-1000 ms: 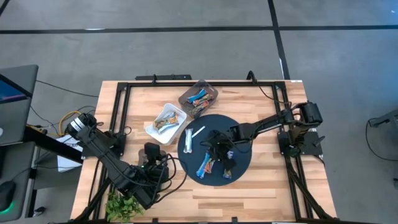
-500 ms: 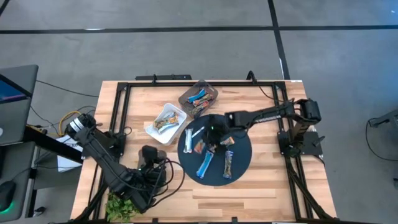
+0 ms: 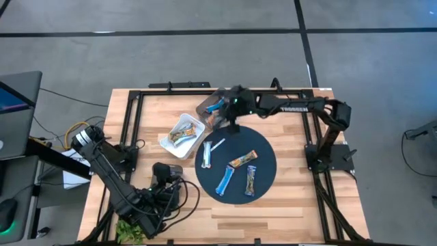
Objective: Pick and place Granola Bars by type
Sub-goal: Put the red granola bar into the top black bin, then put the blue granola bar into the bottom black bin
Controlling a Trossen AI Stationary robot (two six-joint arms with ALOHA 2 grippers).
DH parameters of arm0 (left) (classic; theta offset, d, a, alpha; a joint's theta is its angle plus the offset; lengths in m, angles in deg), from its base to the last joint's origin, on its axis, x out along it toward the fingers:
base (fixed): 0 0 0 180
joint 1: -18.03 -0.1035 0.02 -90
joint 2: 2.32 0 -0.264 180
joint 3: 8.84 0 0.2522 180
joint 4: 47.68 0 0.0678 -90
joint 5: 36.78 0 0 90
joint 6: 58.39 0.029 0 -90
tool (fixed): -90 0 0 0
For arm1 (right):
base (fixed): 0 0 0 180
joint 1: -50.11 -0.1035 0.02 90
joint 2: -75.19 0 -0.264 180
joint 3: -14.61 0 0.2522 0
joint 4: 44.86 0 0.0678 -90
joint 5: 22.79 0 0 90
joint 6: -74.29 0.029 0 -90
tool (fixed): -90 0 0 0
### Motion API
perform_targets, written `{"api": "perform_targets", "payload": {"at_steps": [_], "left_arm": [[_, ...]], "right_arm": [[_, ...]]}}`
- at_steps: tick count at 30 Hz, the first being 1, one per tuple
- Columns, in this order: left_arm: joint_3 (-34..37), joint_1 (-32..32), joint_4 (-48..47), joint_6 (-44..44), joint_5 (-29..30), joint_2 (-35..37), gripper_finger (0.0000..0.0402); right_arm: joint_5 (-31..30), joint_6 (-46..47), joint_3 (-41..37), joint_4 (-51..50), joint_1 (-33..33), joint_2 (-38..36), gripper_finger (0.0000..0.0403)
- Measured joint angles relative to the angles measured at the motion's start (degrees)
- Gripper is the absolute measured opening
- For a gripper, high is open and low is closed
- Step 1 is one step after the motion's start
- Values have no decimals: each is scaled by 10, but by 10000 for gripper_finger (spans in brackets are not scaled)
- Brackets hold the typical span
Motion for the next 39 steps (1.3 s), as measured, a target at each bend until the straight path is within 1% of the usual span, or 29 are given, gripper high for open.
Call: {"api": "perform_targets", "payload": {"at_steps": [4, 8, 11, 16, 18, 20, 22, 24, 28, 30, 34, 36, 39], "left_arm": [[0, 0, 0, 0, 0, 0, 174], [0, 0, 0, 0, 9, 0, 174], [0, -1, -1, 1, 21, 0, 174], [0, -2, -2, 3, 31, 0, 174], [0, -2, -1, 3, 34, 0, 174], [8, -2, 22, 3, 58, 1, 174], [24, -6, 55, 6, 86, 1, 174], [42, -17, 102, 8, 90, 1, 174], [85, -45, 200, 31, 54, 0, 174], [111, -59, 275, 62, 34, 0, 174], [161, -90, 438, 142, -19, 0, 174], [187, -111, 521, 180, -52, 0, 174], [217, -150, 600, 217, -103, 0, 174]], "right_arm": [[2, 25, 0, 26, 39, 0, 33], [10, 52, -1, 22, 64, 11, 65], [19, 65, 0, 32, 76, 11, 102], [21, 80, 0, 26, 84, 2, 175], [49, 74, 0, 5, 83, -10, 199], [79, 67, 0, -16, 76, -24, 216], [86, 64, 0, -44, 65, -44, 224], [85, 56, 0, -83, 53, -69, 227], [81, 52, -2, -168, 40, -125, 221], [79, 59, -19, -185, 38, -162, 215], [80, 70, -91, -173, 38, -249, 201], [84, 79, -144, -146, 38, -300, 195], [105, 86, -240, -80, 38, -382, 185]]}}
